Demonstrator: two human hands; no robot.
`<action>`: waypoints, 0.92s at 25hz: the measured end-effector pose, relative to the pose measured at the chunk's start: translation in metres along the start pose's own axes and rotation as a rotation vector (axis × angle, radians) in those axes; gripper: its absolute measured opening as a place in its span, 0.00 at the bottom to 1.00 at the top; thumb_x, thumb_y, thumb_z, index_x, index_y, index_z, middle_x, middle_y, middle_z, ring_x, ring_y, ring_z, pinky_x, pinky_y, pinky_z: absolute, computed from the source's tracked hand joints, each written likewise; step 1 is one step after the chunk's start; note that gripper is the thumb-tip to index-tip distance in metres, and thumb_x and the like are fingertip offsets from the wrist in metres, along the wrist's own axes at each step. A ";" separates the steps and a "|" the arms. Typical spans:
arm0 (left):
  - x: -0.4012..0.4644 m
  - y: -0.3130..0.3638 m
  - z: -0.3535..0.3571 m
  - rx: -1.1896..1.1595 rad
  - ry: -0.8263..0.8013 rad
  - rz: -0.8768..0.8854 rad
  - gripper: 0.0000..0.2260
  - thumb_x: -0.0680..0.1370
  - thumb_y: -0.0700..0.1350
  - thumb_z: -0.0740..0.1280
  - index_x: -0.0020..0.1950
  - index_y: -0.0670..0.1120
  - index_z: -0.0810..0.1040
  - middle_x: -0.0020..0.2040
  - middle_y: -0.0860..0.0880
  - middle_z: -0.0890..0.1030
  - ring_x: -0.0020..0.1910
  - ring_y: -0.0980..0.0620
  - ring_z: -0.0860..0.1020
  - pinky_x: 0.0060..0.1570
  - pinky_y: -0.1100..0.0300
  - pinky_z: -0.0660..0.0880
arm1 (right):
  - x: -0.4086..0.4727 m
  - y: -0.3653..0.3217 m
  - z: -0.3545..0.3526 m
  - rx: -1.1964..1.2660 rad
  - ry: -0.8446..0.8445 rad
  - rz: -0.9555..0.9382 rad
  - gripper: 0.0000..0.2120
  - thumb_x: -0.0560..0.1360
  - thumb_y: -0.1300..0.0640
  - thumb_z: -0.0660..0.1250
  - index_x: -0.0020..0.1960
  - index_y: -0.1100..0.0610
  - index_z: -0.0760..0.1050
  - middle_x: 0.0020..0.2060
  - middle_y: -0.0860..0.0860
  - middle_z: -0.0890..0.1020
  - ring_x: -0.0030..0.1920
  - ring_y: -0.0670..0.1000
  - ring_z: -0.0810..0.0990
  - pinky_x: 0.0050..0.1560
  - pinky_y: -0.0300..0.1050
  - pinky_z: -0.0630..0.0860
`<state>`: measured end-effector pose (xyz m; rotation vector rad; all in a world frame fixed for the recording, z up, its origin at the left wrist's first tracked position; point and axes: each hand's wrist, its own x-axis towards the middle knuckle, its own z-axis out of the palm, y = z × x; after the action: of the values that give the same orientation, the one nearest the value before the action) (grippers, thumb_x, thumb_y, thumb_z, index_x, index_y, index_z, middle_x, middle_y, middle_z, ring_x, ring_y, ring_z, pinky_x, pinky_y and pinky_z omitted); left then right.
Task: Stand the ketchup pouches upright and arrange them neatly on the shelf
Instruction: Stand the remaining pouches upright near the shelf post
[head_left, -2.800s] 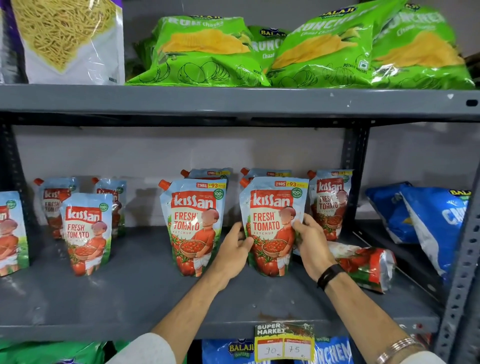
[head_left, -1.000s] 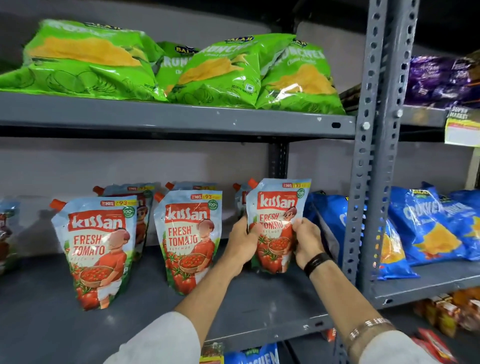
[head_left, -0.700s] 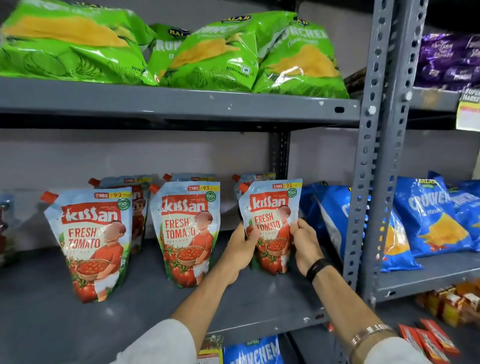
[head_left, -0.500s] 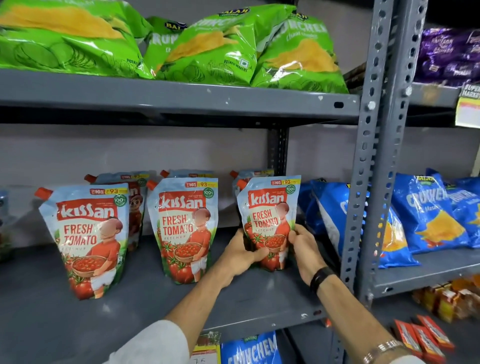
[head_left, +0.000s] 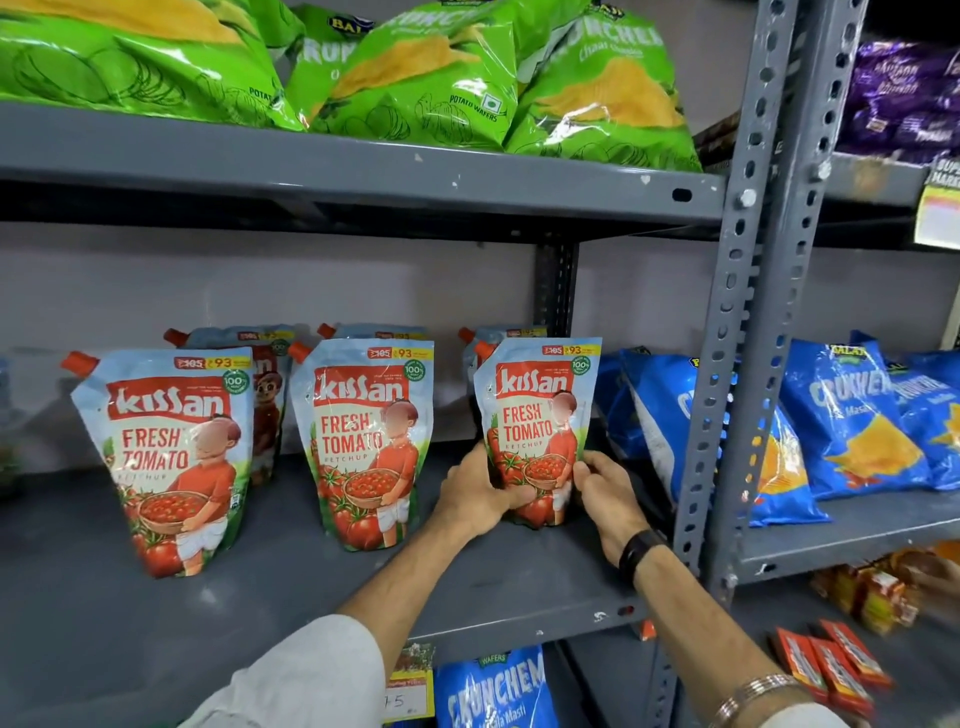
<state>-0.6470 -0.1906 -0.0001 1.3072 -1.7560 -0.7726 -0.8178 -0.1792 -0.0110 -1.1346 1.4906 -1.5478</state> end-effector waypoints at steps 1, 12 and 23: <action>0.000 -0.002 -0.002 -0.025 -0.029 -0.009 0.33 0.67 0.49 0.81 0.70 0.53 0.74 0.65 0.51 0.82 0.65 0.49 0.79 0.68 0.48 0.74 | 0.001 0.001 0.000 0.000 0.004 0.001 0.13 0.82 0.61 0.58 0.61 0.56 0.79 0.54 0.54 0.85 0.57 0.52 0.82 0.63 0.54 0.78; -0.020 -0.009 -0.010 0.051 -0.055 -0.047 0.28 0.72 0.44 0.78 0.70 0.46 0.74 0.65 0.46 0.82 0.61 0.49 0.81 0.65 0.51 0.77 | -0.024 -0.010 0.004 -0.042 0.095 -0.011 0.18 0.78 0.67 0.61 0.68 0.59 0.71 0.56 0.53 0.79 0.55 0.51 0.77 0.59 0.47 0.75; -0.108 -0.028 -0.113 0.098 0.660 0.172 0.17 0.68 0.50 0.80 0.46 0.50 0.73 0.44 0.54 0.78 0.40 0.57 0.78 0.38 0.61 0.74 | -0.086 -0.034 0.066 -0.255 -0.150 -0.411 0.06 0.75 0.56 0.73 0.50 0.53 0.78 0.41 0.50 0.84 0.43 0.52 0.83 0.45 0.45 0.82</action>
<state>-0.5198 -0.0962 0.0065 1.2641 -1.3492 -0.1230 -0.7214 -0.1224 0.0096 -1.7555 1.4431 -1.5171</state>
